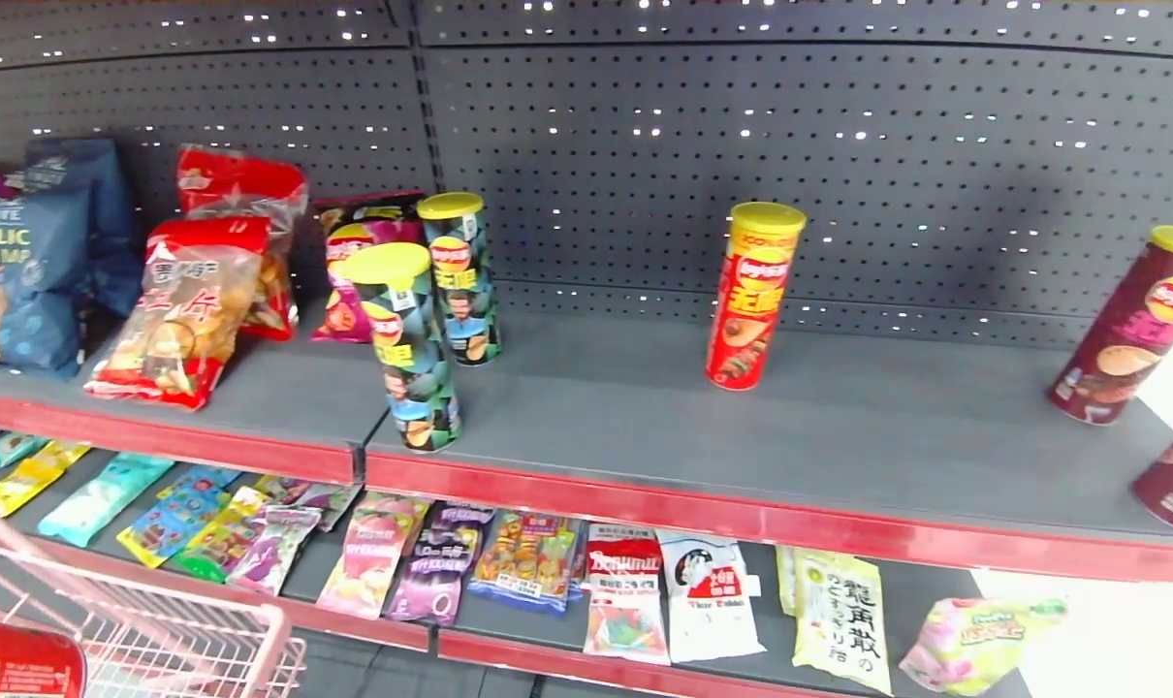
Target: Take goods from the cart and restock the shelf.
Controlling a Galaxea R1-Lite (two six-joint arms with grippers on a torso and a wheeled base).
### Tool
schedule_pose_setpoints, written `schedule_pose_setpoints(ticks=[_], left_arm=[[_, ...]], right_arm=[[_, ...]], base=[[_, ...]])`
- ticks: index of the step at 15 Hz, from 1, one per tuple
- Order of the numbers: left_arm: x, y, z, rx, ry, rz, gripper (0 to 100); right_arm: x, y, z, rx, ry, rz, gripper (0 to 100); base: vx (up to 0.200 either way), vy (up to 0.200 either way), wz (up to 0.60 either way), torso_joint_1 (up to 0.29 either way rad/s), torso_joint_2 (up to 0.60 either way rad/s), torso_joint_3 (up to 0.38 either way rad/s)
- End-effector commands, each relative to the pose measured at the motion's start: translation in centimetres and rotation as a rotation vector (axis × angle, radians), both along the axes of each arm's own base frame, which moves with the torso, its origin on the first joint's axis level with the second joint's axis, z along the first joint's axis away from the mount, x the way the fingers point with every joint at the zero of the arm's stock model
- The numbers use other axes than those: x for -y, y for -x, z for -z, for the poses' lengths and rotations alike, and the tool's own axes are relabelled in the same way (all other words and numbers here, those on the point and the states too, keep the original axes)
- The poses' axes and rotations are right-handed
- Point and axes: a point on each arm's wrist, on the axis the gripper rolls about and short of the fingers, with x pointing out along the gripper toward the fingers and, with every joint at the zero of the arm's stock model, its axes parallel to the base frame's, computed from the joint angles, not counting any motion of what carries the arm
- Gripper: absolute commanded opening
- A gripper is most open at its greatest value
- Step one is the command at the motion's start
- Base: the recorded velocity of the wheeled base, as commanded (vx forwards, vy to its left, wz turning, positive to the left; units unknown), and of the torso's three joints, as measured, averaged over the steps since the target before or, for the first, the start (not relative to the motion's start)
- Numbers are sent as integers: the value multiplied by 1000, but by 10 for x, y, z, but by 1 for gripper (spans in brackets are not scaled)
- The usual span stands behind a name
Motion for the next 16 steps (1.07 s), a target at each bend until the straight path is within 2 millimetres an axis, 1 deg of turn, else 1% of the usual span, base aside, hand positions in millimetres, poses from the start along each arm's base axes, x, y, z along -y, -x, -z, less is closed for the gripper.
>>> schedule_pose_setpoints(ticks=[1, 2, 3, 6, 10, 13, 16], left_arm=[[-1, 6, 6, 19, 2, -5, 0], [-1, 6, 6, 19, 2, -8, 0], [-1, 5, 5, 15, -1, -22, 0], [-1, 3, 5, 14, -85, -68, 0], [-2, 5, 4, 25, -111, -88, 0], [-2, 6, 4, 28, -111, -88, 0], [-2, 11, 6, 51, -112, -72, 0]], right_arm=[[0, 0, 0, -1, 2, -1, 100], [0, 0, 0, -1, 2, -1, 100], [0, 0, 0, -1, 3, -1, 100], [0, 0, 0, -1, 2, -1, 100], [0, 0, 0, -1, 2, -2, 100], [0, 0, 0, -1, 2, -2, 100], [0, 0, 0, -1, 5, -13, 100]], base=[[0, 0, -600, 2, 2, -2], [0, 0, -600, -2, -2, -2], [0, 0, 0, 0, 0, 0], [0, 0, 0, 0, 0, 0], [0, 0, 0, 0, 0, 0], [200, 0, 0, -1, 2, 5], [0, 0, 0, 0, 0, 0]])
